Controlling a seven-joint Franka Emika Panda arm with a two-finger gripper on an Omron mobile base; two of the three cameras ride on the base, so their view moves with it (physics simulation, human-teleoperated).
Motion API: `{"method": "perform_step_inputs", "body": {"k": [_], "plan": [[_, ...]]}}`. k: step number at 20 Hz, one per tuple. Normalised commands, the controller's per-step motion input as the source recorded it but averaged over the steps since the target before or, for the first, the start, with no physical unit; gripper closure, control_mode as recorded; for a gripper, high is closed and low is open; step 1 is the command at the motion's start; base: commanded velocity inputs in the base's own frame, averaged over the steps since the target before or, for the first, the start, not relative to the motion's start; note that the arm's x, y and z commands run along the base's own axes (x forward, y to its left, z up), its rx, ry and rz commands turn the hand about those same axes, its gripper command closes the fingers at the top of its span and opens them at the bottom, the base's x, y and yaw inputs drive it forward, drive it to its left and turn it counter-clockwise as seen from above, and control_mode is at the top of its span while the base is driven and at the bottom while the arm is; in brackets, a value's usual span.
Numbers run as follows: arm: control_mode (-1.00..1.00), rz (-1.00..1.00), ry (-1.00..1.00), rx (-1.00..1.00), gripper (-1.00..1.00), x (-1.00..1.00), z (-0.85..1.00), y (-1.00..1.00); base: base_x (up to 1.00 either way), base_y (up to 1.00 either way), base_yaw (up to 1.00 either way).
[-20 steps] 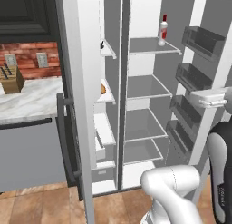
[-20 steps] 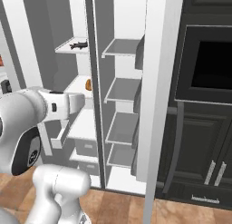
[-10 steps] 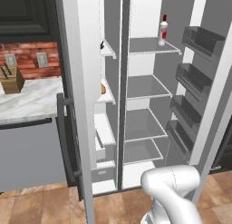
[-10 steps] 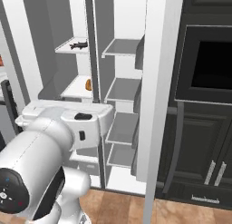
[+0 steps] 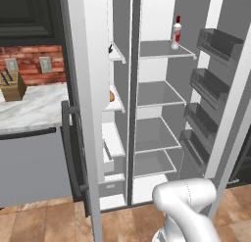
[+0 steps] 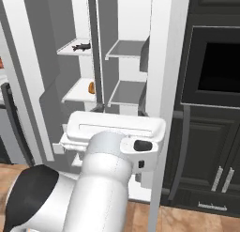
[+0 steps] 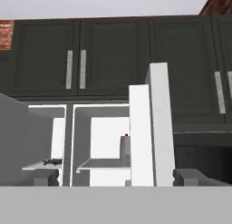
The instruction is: There's a fish in the fridge that needs to be moved to the freezer for freezing. Pick up the fish from the fridge, place it on any shelf in the freezer, and close the fridge and freezer doors when done.
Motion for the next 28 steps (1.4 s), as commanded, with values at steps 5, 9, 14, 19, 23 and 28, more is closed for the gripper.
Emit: {"method": "perform_step_inputs", "body": {"k": [5,9,14,19,23,28], "plan": [[-1.00,0.09,-0.25,0.02,-1.00,0.20,-0.58,-0.26,0.00,0.00,0.00],[-1.00,0.12,-0.09,0.00,-1.00,0.44,-0.81,-0.15,0.00,0.00,0.00],[-1.00,0.20,-0.09,0.07,-1.00,0.16,-0.63,-0.65,0.00,0.00,0.00],[-1.00,0.18,-0.01,0.02,-1.00,0.23,-0.78,-0.32,0.00,0.00,0.00],[-1.00,0.09,-0.01,0.00,-1.00,0.34,-0.66,0.00,0.00,0.00,0.00],[-1.00,0.03,0.00,0.00,-1.00,0.66,-0.33,-0.03,0.00,0.00,0.00]]}}
